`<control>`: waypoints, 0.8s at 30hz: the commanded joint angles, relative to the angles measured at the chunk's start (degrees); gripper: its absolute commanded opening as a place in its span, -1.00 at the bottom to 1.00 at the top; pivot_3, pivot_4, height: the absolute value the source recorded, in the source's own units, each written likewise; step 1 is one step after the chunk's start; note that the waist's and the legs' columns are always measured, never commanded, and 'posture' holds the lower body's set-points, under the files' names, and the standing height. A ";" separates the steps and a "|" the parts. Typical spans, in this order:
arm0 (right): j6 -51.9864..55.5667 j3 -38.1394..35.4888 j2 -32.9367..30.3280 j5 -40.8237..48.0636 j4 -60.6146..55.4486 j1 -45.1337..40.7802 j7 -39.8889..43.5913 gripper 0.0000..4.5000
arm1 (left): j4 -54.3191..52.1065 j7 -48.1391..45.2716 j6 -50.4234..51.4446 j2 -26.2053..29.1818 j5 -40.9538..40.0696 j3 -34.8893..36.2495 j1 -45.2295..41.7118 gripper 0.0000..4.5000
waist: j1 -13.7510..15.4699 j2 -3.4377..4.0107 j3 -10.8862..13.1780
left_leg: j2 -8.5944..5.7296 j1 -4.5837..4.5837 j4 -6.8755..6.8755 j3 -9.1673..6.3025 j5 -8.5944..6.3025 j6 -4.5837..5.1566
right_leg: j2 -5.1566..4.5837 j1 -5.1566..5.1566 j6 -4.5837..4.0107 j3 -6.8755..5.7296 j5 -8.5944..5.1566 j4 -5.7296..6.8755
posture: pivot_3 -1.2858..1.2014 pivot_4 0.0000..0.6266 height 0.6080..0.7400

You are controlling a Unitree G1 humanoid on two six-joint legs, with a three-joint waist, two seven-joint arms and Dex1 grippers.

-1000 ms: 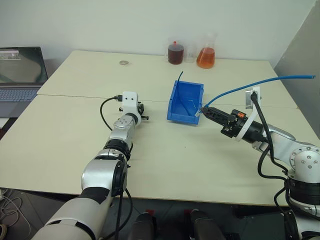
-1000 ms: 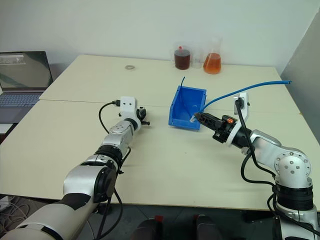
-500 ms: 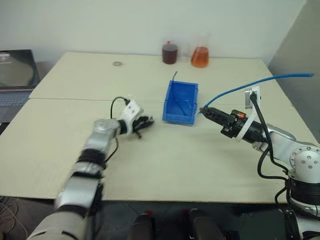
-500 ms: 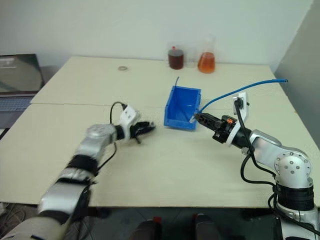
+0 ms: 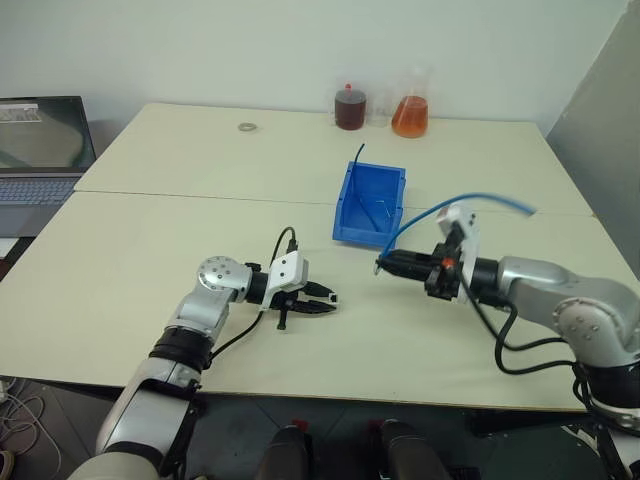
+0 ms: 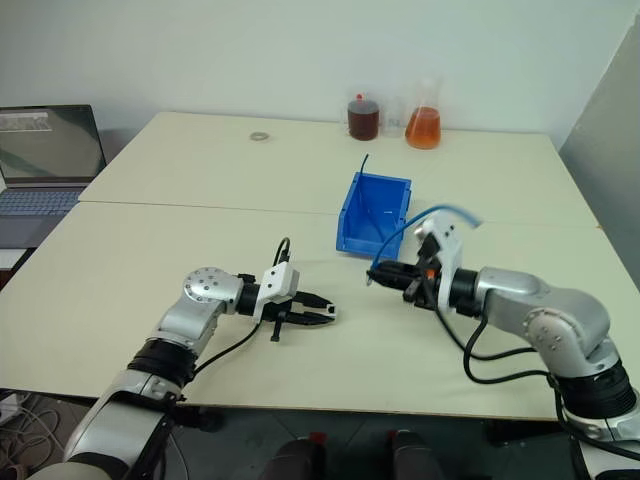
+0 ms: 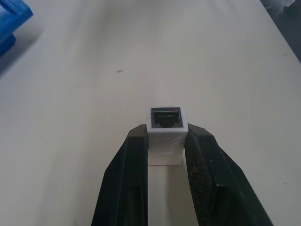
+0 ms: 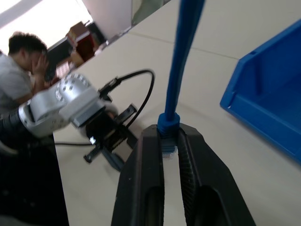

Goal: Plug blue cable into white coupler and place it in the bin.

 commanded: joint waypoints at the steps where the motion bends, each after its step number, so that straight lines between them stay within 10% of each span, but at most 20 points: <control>1: -10.08 7.97 0.66 -13.09 -1.07 2.21 6.56 -0.92 | 7.93 1.10 -4.76 -2.85 1.97 -0.95 -2.53 -0.65 | 0.01 0.01 -0.04 | 0.00 0.01 0.01 -0.01 0.00 0.00 | 0.00 0.00 0.08 0.02 -0.03 0.01 | 0.03 -0.52 1.00; 24: -36.16 13.17 17.20 -36.26 22.63 -1.25 23.26 -0.92 | 9.50 -5.68 -2.80 -4.98 -0.07 -0.13 -3.10 -0.65 | -0.11 -0.02 -0.06 | -0.08 0.09 0.09 0.01 0.02 0.02 | 0.03 0.10 0.04 -0.01 0.11 0.04 | 0.03 -0.52 1.00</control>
